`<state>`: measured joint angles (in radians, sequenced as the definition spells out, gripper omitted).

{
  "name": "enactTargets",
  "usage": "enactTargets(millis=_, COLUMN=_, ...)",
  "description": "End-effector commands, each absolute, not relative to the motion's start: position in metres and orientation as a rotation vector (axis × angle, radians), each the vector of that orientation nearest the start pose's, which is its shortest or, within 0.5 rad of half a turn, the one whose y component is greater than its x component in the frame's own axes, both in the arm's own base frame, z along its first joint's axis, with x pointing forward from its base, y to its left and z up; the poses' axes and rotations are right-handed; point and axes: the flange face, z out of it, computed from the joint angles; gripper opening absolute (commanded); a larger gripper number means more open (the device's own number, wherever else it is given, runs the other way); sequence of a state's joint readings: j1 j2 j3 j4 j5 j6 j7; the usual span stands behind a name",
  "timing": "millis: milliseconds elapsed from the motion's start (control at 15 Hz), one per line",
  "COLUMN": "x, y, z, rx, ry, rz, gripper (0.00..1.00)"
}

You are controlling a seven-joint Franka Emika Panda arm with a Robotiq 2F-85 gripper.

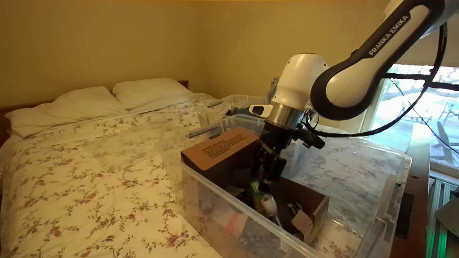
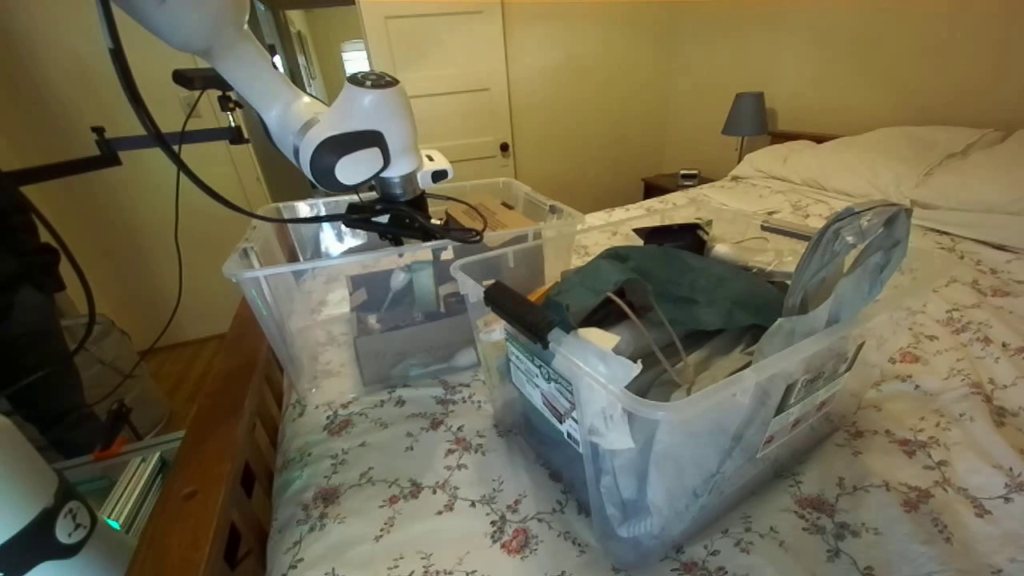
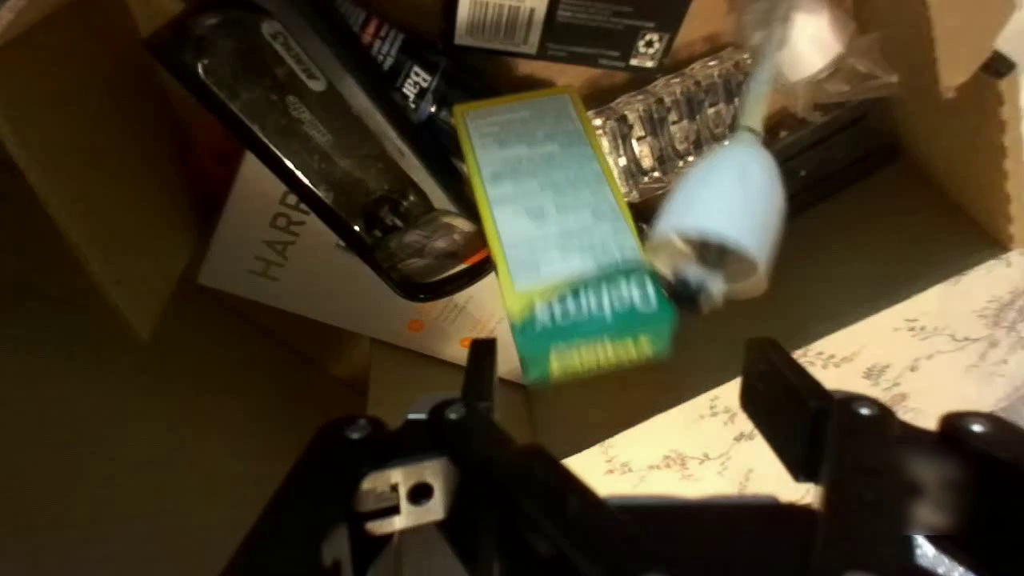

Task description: Move the black object, white object and yellow box to the container on the left.

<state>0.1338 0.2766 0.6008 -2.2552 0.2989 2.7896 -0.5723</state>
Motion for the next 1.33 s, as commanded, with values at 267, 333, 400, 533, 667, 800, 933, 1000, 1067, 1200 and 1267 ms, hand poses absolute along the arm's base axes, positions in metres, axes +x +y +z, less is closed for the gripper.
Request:
enactTargets(millis=267, x=0.43, y=0.342, z=0.374, rx=-2.52, ry=-1.198, rz=-0.698, gripper=1.0)
enactTargets(millis=333, x=0.428, y=0.333, z=0.392, rx=-2.548, ry=-1.175, rz=-0.76, gripper=1.0)
enactTargets(millis=400, x=0.429, y=0.324, z=0.407, rx=-2.578, ry=-1.15, rz=-0.812, gripper=1.0)
enactTargets(millis=533, x=0.428, y=0.3, z=0.443, rx=-2.64, ry=-1.068, rz=-0.905, gripper=1.0)
enactTargets(millis=667, x=0.434, y=0.267, z=0.48, rx=-2.713, ry=-0.995, rz=-0.995, gripper=1.0)
enactTargets(millis=800, x=0.462, y=0.228, z=0.509, rx=-2.793, ry=-0.921, rz=-1.076, gripper=1.0)
enactTargets(millis=933, x=0.489, y=0.193, z=0.532, rx=-2.908, ry=-0.838, rz=-1.133, gripper=1.0)
enactTargets(millis=1000, x=0.504, y=0.178, z=0.543, rx=-2.959, ry=-0.777, rz=-1.167, gripper=1.0)
enactTargets(millis=1067, x=0.517, y=0.165, z=0.553, rx=-3.013, ry=-0.719, rz=-1.202, gripper=1.0)
enactTargets(millis=1200, x=0.536, y=0.155, z=0.563, rx=-3.102, ry=-0.649, rz=-1.216, gripper=1.0)
enactTargets(millis=1267, x=0.517, y=0.151, z=0.552, rx=-3.049, ry=-0.713, rz=-1.212, gripper=1.0)
